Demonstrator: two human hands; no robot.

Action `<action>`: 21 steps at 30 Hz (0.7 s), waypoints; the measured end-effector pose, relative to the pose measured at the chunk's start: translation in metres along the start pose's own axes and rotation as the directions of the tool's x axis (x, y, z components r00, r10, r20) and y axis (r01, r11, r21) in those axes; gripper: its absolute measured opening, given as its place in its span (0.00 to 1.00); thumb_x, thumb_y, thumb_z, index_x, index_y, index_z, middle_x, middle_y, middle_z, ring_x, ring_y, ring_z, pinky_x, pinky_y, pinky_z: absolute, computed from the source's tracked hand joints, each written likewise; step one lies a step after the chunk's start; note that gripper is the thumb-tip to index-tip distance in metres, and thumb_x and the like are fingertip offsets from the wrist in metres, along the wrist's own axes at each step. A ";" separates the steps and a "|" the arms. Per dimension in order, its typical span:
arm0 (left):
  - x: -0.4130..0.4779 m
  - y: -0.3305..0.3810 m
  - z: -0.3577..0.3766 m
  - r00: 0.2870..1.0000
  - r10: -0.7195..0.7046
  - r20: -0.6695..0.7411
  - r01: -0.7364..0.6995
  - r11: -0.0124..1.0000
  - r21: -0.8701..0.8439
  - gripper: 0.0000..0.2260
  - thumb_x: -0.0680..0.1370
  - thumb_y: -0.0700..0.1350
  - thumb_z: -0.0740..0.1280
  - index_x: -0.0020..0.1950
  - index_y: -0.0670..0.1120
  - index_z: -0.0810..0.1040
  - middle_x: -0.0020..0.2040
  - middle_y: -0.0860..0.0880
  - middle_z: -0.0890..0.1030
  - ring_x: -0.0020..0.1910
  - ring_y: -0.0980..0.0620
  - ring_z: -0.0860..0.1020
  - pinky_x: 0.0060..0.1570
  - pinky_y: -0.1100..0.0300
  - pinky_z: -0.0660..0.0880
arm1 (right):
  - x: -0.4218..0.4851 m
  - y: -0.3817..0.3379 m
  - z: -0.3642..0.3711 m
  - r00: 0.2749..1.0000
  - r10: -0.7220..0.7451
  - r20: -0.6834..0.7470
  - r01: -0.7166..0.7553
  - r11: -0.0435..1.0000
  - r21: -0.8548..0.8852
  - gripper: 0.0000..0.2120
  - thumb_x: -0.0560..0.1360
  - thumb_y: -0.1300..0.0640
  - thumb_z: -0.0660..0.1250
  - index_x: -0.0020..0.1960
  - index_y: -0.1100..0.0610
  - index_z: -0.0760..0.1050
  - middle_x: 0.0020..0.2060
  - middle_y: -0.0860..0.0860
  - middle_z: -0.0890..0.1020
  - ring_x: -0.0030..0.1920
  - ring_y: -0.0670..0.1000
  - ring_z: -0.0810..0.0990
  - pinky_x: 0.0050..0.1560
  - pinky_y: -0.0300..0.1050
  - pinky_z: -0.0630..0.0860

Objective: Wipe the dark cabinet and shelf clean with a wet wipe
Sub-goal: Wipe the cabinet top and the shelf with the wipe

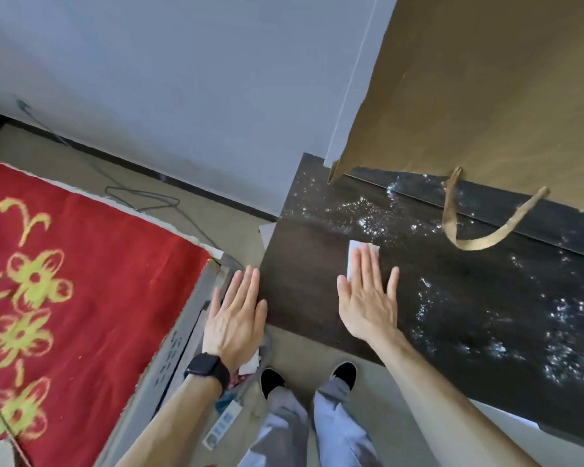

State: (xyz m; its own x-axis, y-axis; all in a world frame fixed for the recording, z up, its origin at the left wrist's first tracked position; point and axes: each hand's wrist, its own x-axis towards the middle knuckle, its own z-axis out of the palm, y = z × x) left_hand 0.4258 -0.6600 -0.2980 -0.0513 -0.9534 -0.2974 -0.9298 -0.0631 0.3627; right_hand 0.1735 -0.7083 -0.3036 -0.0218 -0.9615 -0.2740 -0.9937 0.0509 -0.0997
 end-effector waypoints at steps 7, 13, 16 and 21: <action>0.039 0.038 0.024 0.985 -0.163 -0.054 0.158 0.984 -0.081 0.26 0.82 0.58 0.35 0.77 0.56 0.29 0.76 0.60 0.28 0.77 0.56 0.31 0.77 0.44 0.42 | -0.005 -0.055 0.002 0.877 -0.469 0.104 0.472 0.882 -0.003 0.30 0.84 0.41 0.36 0.81 0.54 0.39 0.81 0.48 0.40 0.79 0.48 0.37 0.76 0.62 0.35; 0.042 0.036 0.036 0.974 -0.176 -0.141 0.168 0.984 -0.063 0.26 0.83 0.59 0.37 0.79 0.56 0.32 0.79 0.58 0.34 0.77 0.57 0.33 0.76 0.48 0.38 | 0.119 -0.105 -0.021 0.815 -0.568 0.111 0.576 0.816 -0.053 0.28 0.83 0.42 0.34 0.81 0.50 0.37 0.80 0.44 0.37 0.76 0.43 0.30 0.75 0.63 0.30; 0.043 0.037 0.033 0.976 -0.180 -0.125 0.174 0.983 -0.057 0.26 0.82 0.59 0.35 0.78 0.56 0.30 0.78 0.59 0.33 0.77 0.56 0.33 0.75 0.48 0.35 | 0.138 -0.086 -0.025 0.915 -0.403 0.030 0.403 0.915 0.008 0.27 0.83 0.43 0.34 0.80 0.49 0.34 0.79 0.44 0.35 0.77 0.44 0.30 0.75 0.62 0.30; 0.040 0.042 0.024 0.977 -0.194 -0.084 0.189 0.980 -0.066 0.25 0.81 0.59 0.33 0.75 0.57 0.26 0.77 0.59 0.31 0.77 0.56 0.33 0.76 0.46 0.37 | 0.087 -0.029 -0.022 1.000 -0.004 -0.004 0.005 1.000 0.022 0.31 0.82 0.42 0.34 0.79 0.54 0.33 0.79 0.49 0.36 0.78 0.48 0.31 0.73 0.59 0.26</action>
State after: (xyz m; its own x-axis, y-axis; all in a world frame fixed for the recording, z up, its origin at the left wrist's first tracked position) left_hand 0.3758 -0.6936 -0.3163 0.1609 -0.9445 -0.2865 -0.8965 -0.2613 0.3577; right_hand 0.1976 -0.7997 -0.3040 -0.0178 -0.9627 -0.2698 -0.9912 0.0524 -0.1216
